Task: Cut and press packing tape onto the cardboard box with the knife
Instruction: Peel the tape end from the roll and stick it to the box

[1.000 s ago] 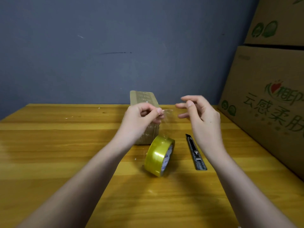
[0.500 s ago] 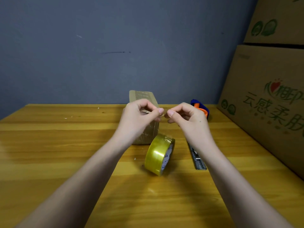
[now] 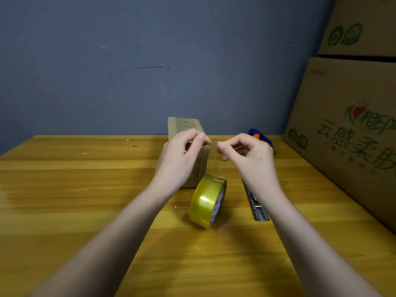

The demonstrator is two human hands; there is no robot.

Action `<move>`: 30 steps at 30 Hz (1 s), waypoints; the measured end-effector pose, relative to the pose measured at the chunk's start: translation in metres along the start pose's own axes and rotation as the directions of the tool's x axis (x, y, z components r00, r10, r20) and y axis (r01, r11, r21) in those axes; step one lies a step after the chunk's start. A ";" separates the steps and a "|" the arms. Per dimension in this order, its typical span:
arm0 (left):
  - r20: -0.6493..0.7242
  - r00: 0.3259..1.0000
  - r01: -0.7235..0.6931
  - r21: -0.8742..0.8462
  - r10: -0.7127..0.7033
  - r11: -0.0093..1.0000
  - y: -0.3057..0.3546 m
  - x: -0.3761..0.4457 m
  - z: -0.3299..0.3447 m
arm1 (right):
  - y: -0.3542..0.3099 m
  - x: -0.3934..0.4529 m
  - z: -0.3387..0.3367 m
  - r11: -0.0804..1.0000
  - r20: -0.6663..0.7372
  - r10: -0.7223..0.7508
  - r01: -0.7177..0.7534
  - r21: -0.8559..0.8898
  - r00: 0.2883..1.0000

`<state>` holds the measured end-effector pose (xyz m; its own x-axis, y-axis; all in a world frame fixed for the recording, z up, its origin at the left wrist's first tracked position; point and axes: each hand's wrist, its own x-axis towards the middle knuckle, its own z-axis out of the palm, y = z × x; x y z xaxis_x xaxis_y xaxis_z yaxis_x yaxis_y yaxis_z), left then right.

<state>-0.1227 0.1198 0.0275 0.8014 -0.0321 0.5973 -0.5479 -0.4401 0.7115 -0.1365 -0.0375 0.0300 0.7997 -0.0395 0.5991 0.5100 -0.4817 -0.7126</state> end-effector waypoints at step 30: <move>0.703 0.617 0.712 -0.308 -0.353 0.631 -0.005 -0.035 0.013 | 0.029 0.006 -0.001 0.973 -0.052 0.165 -0.154 0.172 0.985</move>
<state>-0.1447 0.1116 -0.0021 0.8571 -0.4949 -0.1430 0.1509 -0.0242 0.9883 -0.1172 -0.0524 0.0126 0.8551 -0.1642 0.4918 0.4280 -0.3120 -0.8482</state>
